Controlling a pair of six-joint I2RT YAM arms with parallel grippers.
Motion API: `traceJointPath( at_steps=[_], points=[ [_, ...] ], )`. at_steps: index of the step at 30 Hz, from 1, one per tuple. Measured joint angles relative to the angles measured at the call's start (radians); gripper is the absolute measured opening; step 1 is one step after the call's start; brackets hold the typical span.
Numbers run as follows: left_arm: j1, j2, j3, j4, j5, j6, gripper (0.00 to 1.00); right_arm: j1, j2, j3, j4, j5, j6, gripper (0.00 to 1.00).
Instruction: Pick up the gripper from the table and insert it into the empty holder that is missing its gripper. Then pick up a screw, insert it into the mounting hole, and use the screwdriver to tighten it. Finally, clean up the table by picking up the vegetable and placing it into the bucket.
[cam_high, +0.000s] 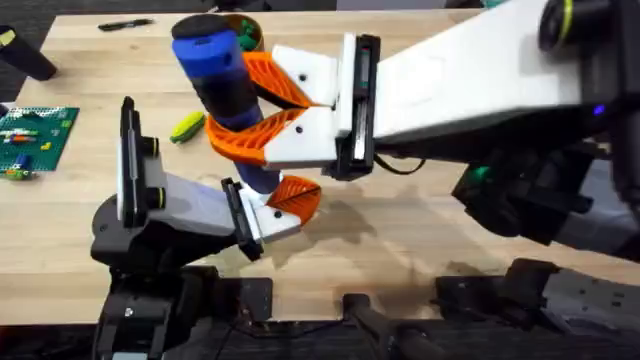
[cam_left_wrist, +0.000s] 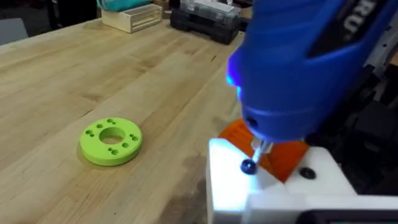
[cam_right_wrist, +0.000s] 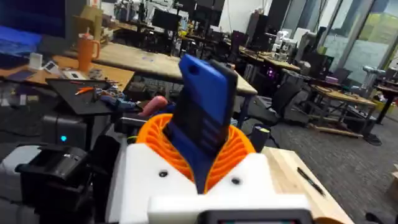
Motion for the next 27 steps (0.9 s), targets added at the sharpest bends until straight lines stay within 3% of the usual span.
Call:
traceJointPath(
  at_steps=[27],
  points=[
    [0.0,0.0,0.0,-0.001,0.0,0.0,0.009,0.0,0.039,0.0,0.037,0.001,0.008,0.019]
  ],
)
